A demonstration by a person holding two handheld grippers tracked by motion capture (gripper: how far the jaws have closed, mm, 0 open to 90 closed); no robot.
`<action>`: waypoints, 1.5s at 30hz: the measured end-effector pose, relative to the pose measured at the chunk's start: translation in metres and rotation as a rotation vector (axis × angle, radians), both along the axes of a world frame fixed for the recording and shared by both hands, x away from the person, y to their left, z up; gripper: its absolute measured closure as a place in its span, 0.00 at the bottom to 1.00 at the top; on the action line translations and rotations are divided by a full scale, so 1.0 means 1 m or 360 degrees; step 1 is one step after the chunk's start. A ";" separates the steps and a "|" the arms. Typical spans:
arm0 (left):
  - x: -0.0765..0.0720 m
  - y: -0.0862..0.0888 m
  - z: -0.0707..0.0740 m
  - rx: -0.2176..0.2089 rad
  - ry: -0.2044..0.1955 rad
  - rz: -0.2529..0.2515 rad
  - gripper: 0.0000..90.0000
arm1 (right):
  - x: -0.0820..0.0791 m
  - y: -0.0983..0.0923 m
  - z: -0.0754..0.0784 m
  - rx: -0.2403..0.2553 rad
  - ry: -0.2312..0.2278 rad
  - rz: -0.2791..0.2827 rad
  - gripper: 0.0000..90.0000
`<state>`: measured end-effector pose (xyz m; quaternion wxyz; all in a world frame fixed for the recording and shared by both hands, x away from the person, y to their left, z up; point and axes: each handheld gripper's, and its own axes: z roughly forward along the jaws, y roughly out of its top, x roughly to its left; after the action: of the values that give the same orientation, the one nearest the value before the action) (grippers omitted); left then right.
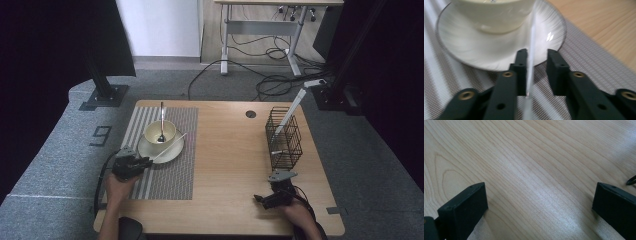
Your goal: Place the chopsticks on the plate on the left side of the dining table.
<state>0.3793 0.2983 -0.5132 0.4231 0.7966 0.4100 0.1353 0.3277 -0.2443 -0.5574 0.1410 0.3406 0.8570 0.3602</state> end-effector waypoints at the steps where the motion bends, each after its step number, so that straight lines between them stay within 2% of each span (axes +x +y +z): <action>1: 0.000 -0.001 0.000 -0.0024 -0.0001 -0.0004 0.72 | 0.000 0.000 0.000 0.0000 0.0000 0.0000 0.00; 5: 0.000 -0.008 -0.001 -0.0007 -0.0010 -0.0027 0.55 | 0.000 0.000 0.000 0.0001 -0.0001 -0.0001 0.00; 9: 0.000 -0.014 -0.002 0.0001 -0.0011 -0.0048 0.45 | 0.000 0.000 0.000 0.0001 -0.0003 -0.0002 0.00; 15: 0.000 -0.021 -0.004 -0.0059 0.0008 -0.0102 0.30 | 0.000 0.000 0.000 0.0002 -0.0004 -0.0003 0.00; 18: 0.001 -0.026 -0.005 -0.0058 0.0013 -0.0118 0.22 | 0.000 0.000 0.000 0.0003 -0.0005 -0.0005 0.00; 21: 0.001 -0.031 -0.006 -0.0092 0.0020 -0.0138 0.18 | 0.000 0.000 0.000 0.0003 -0.0004 -0.0007 0.00; 23: 0.001 -0.034 -0.007 -0.0101 0.0027 -0.0155 0.17 | 0.000 0.000 0.000 0.0002 -0.0006 -0.0005 0.00; 28: 0.003 -0.043 -0.010 -0.0041 0.0046 -0.0154 0.15 | 0.000 0.000 0.000 0.0002 -0.0006 -0.0005 0.00; 33: 0.005 -0.043 -0.012 0.0002 0.0062 -0.0102 0.15 | 0.000 0.000 0.000 0.0001 -0.0007 -0.0005 0.00; 45: 0.014 -0.037 -0.015 0.0002 0.0068 0.0017 0.15 | 0.000 0.001 0.000 0.0002 -0.0008 -0.0005 0.00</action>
<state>0.3932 0.2618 -0.5277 0.4130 0.7973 0.4233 0.1206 0.3276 -0.2434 -0.5578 0.1434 0.3411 0.8559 0.3612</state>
